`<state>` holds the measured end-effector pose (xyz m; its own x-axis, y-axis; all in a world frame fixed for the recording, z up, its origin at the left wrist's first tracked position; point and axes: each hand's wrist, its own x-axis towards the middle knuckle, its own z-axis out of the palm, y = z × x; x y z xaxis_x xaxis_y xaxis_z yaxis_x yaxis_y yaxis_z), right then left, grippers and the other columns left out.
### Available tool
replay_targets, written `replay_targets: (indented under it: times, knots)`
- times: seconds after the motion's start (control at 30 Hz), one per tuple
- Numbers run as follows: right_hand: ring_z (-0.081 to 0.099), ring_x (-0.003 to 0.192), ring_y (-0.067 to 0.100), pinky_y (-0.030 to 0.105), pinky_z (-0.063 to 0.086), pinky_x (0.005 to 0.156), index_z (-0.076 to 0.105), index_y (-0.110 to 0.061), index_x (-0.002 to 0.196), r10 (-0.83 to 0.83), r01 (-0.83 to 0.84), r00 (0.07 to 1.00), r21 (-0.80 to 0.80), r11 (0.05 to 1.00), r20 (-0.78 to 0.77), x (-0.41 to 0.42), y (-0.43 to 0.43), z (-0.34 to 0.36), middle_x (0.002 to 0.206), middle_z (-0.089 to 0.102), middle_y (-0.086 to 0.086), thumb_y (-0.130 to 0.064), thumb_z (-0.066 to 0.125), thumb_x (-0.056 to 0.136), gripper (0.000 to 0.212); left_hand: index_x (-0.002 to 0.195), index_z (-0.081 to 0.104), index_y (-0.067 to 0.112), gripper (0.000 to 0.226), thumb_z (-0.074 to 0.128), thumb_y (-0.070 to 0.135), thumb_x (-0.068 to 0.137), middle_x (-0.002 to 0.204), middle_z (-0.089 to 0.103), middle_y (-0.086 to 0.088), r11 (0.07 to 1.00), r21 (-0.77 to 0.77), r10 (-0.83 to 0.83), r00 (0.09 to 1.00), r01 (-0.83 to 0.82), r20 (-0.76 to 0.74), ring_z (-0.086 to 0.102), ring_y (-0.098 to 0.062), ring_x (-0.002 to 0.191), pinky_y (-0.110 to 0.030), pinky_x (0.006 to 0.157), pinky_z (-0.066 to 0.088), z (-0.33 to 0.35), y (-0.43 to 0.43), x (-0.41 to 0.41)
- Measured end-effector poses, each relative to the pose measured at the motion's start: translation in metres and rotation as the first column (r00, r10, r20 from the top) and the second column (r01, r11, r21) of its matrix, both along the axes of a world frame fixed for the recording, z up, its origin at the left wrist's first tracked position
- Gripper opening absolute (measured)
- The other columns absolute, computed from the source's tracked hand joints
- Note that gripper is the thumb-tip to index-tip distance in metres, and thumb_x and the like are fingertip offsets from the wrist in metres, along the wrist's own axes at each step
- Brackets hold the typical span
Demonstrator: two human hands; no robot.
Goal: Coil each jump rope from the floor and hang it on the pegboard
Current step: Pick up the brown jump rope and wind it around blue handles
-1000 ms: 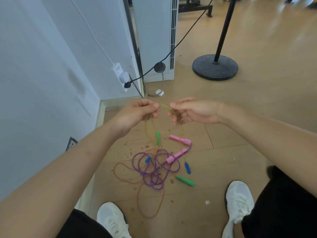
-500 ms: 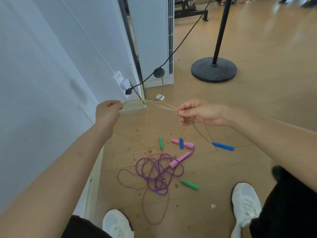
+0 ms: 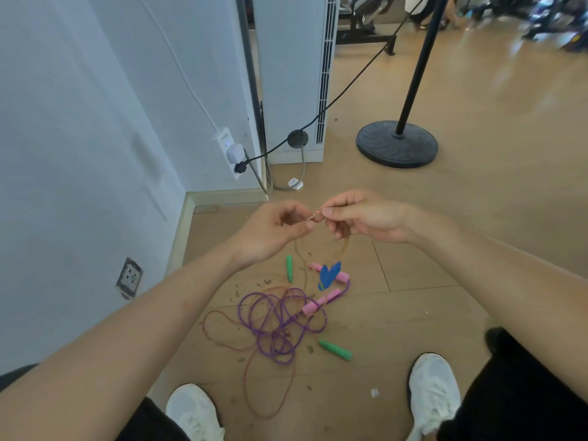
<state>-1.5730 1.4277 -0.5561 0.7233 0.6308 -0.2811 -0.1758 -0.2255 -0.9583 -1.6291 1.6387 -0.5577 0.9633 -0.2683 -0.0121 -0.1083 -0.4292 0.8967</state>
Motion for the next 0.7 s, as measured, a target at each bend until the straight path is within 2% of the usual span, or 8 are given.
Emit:
replay_targets:
  times: [0.1, 0.2, 0.27, 0.33, 0.47, 0.53, 0.7]
  knots:
    - [0.058, 0.069, 0.018, 0.029, 0.052, 0.073, 0.068, -0.002, 0.107, 0.029, -0.028, 0.999, 0.014, 0.999, -0.019, -0.002, 0.001, 0.000, 0.074, 0.061, 0.005, -0.013, 0.053, 0.100, 0.020, 0.094, 0.070, 0.014, 0.009, 0.064, 0.020, 0.096, 0.084, 0.070, 0.004, 0.998, -0.010, 0.067, 0.998, -0.067, -0.003, 0.062, -0.002, 0.080, -0.017, 0.079, 0.046, 0.003, 0.008, 0.005]
    - [0.061, 0.074, 0.020, 0.032, 0.053, 0.079, 0.067, -0.003, 0.105, 0.072, -0.072, 0.997, -0.002, 0.997, -0.031, -0.002, -0.002, -0.001, 0.077, 0.062, 0.007, -0.013, 0.049, 0.102, 0.020, 0.095, 0.068, 0.013, 0.014, 0.057, 0.019, 0.100, 0.080, 0.071, 0.001, 0.957, -0.142, 0.251, 0.967, -0.253, -0.032, 0.068, -0.008, 0.078, -0.024, 0.085, 0.051, 0.005, 0.018, 0.012]
    - [0.062, 0.077, 0.020, 0.033, 0.053, 0.081, 0.065, -0.003, 0.106, 0.094, -0.095, 0.995, -0.008, 0.995, -0.039, -0.002, -0.005, -0.004, 0.078, 0.062, 0.007, -0.011, 0.047, 0.102, 0.021, 0.095, 0.069, 0.009, 0.016, 0.057, 0.017, 0.100, 0.073, 0.068, -0.001, 0.895, -0.188, 0.405, 0.914, -0.404, -0.036, 0.065, -0.010, 0.070, -0.027, 0.079, 0.052, 0.007, 0.028, 0.019]
    - [0.063, 0.082, 0.019, 0.035, 0.053, 0.085, 0.065, -0.005, 0.109, 0.106, -0.107, 0.993, -0.013, 0.994, -0.047, 0.001, -0.007, -0.007, 0.081, 0.061, 0.005, -0.010, 0.046, 0.103, 0.020, 0.095, 0.071, 0.005, 0.016, 0.060, 0.016, 0.098, 0.071, 0.065, -0.006, 0.849, -0.201, 0.493, 0.869, -0.489, -0.031, 0.059, -0.011, 0.066, -0.026, 0.073, 0.050, 0.010, 0.038, 0.023]
    - [0.065, 0.094, 0.020, 0.037, 0.052, 0.088, 0.063, -0.008, 0.111, 0.132, -0.135, 0.989, -0.042, 0.990, -0.071, 0.003, -0.007, -0.010, 0.085, 0.063, 0.004, -0.009, 0.047, 0.102, 0.018, 0.094, 0.073, 0.006, 0.013, 0.063, 0.014, 0.095, 0.073, 0.067, -0.006, 0.812, -0.203, 0.554, 0.832, -0.547, -0.023, 0.063, -0.014, 0.070, -0.026, 0.079, 0.056, 0.011, 0.043, 0.025]
    - [0.065, 0.098, 0.023, 0.040, 0.051, 0.090, 0.064, -0.010, 0.105, 0.121, -0.126, 0.990, -0.075, 0.989, -0.073, 0.003, -0.005, -0.012, 0.082, 0.062, 0.003, -0.010, 0.050, 0.101, 0.014, 0.093, 0.072, 0.007, 0.011, 0.063, 0.012, 0.096, 0.075, 0.068, -0.004, 0.789, -0.247, 0.569, 0.821, -0.563, -0.052, 0.066, -0.015, 0.070, -0.023, 0.075, 0.057, 0.013, 0.043, 0.025]
    - [0.068, 0.091, 0.027, 0.046, 0.050, 0.094, 0.064, -0.009, 0.100, 0.075, -0.082, 0.992, -0.073, 0.994, -0.097, 0.007, -0.005, -0.014, 0.076, 0.060, 0.004, -0.014, 0.047, 0.103, 0.018, 0.102, 0.068, 0.006, 0.016, 0.058, 0.018, 0.098, 0.076, 0.067, -0.003, 0.723, -0.246, 0.643, 0.759, -0.646, -0.103, 0.062, -0.016, 0.060, -0.028, 0.072, 0.056, 0.014, 0.056, 0.033]
